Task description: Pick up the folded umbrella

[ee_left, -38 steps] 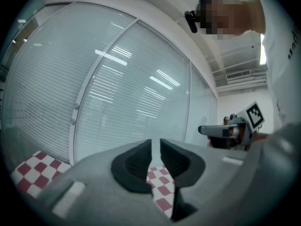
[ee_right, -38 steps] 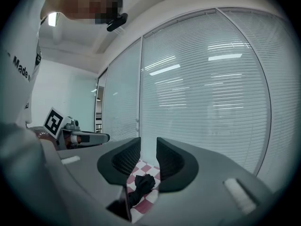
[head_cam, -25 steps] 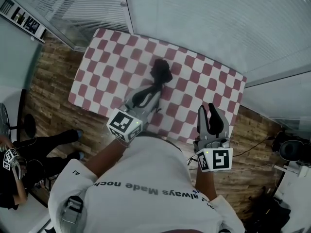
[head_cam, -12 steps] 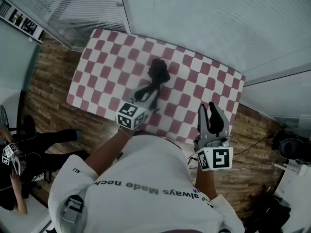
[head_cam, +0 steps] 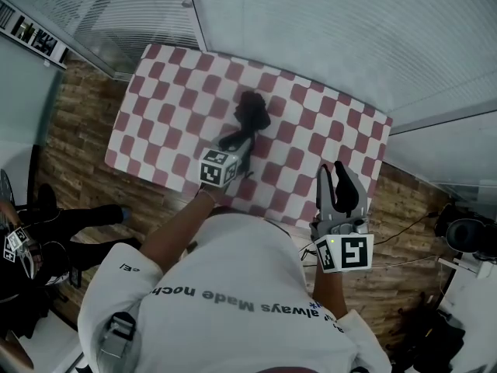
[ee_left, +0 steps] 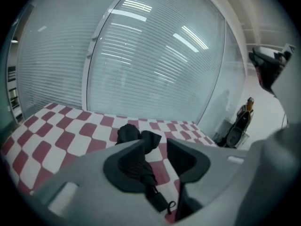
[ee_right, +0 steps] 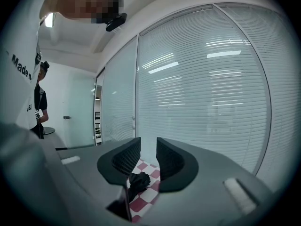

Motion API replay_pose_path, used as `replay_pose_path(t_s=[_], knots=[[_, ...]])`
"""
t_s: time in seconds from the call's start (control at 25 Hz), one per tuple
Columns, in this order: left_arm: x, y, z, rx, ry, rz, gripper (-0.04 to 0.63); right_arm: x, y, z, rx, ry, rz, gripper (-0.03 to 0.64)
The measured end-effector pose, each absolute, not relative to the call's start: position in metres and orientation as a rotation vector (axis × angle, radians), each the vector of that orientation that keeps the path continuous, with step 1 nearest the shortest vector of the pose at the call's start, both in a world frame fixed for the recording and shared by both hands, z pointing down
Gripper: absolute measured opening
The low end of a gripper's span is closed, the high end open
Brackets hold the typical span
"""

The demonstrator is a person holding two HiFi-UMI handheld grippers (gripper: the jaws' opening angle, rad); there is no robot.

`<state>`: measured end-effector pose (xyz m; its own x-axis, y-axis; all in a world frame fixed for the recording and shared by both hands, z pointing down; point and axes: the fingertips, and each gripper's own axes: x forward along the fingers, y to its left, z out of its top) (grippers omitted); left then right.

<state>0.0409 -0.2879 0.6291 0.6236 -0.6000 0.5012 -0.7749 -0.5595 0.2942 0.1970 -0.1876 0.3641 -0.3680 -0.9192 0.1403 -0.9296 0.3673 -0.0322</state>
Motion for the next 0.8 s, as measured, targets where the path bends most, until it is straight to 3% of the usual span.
replay_pose_path(t_s=[0.44,0.8], knots=[[0.049,-0.315,0.714,2.219,-1.101,0.658,0.213,0.207,-0.186,0.364,1.732,-2.49,0.156,0.106],[0.05,-0.334,0.758,2.137,-1.117,0.726,0.228,0.216,-0.185,0.366,1.75,-2.461,0.164,0.106]])
